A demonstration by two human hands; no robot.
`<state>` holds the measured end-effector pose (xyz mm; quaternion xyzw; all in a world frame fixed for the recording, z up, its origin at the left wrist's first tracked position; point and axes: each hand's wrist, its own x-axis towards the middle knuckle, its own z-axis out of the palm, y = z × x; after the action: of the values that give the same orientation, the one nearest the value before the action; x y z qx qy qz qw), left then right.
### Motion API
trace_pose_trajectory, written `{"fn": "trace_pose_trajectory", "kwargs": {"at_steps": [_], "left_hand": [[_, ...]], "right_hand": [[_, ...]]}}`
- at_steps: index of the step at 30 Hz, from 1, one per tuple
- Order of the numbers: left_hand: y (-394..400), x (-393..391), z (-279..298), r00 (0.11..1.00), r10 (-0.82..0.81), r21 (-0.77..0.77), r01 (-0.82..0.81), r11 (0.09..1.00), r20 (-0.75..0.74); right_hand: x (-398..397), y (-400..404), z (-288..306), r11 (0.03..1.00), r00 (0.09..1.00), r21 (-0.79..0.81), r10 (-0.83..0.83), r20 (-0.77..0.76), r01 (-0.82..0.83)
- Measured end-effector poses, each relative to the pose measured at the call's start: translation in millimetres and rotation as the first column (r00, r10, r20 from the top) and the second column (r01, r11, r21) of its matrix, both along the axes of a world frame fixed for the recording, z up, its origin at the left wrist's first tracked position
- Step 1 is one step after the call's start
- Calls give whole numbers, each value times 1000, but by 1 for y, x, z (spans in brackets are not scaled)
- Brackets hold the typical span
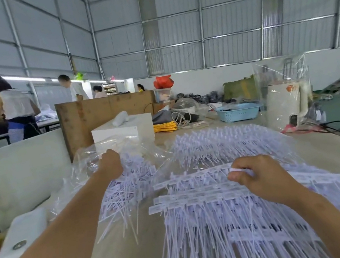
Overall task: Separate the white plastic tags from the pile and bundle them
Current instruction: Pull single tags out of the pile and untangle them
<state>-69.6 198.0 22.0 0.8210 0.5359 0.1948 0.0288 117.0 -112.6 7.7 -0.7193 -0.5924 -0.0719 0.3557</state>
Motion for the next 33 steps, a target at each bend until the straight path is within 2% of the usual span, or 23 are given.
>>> {"fn": "trace_pose_trajectory", "kwargs": {"at_steps": [3, 7, 9, 11, 13, 14, 15, 16, 17, 18, 19, 21, 25, 27, 30, 33], "left_hand": [[0, 0, -8, 974, 94, 4, -95, 995, -209], [-7, 3, 2, 882, 54, -21, -72, 997, -469], [-23, 8, 17, 860, 16, -21, -31, 999, -511], [-48, 17, 35, 872, -35, -13, 33, 999, -489], [-84, 27, 49, 909, -33, 125, 93, 988, -415], [-107, 32, 53, 943, -57, 206, 131, 970, -329], [-131, 37, 53, 968, -149, 251, 198, 947, -201], [-152, 43, 48, 951, -306, 253, 305, 918, -38], [-172, 49, 42, 871, -469, 191, 440, 877, 149], [-189, 54, 34, 759, -565, 82, 572, 816, 323], [-202, 59, 27, 675, -591, -35, 671, 740, 441], [-213, 68, 11, 605, -552, -193, 755, 627, 574], [-210, 78, -10, 545, -285, -336, 769, 544, 789], [-209, 79, -15, 530, -189, -384, 777, 498, 827], [-211, 77, -18, 503, -148, -401, 806, 435, 851], [-209, 76, -20, 495, -126, -402, 808, 431, 860]], "right_hand": [[0, 0, 1, 1000, 1000, -2, 5, -10, -5], [-1, -1, 0, 1000, 1000, 3, 14, -16, -14], [-1, -1, 1, 1000, 1000, -2, 6, -23, -6], [-1, -2, 1, 1000, 1000, -2, 0, -25, 0], [-1, -3, 2, 1000, 1000, 3, -9, 10, 9], [-1, -3, 2, 1000, 999, 8, -20, 40, 20], [0, -3, 3, 999, 998, 14, -32, 58, 31], [0, -4, 3, 999, 997, 24, -44, 57, 43], [0, -4, 3, 998, 998, 41, -51, 38, 50], [0, -4, 3, 997, 999, 56, -54, 8, 54], [0, -4, 2, 996, 998, 64, -53, -21, 55], [3, -4, 0, 997, 997, 48, -50, -53, 53], [5, -3, 0, 997, 998, 81, 1, -66, 5], [4, -2, 0, 994, 998, 106, -2, -58, 9], [1, -2, 0, 992, 999, 123, -33, -30, 37], [1, -2, 0, 993, 998, 116, -6, -60, 13]]}}
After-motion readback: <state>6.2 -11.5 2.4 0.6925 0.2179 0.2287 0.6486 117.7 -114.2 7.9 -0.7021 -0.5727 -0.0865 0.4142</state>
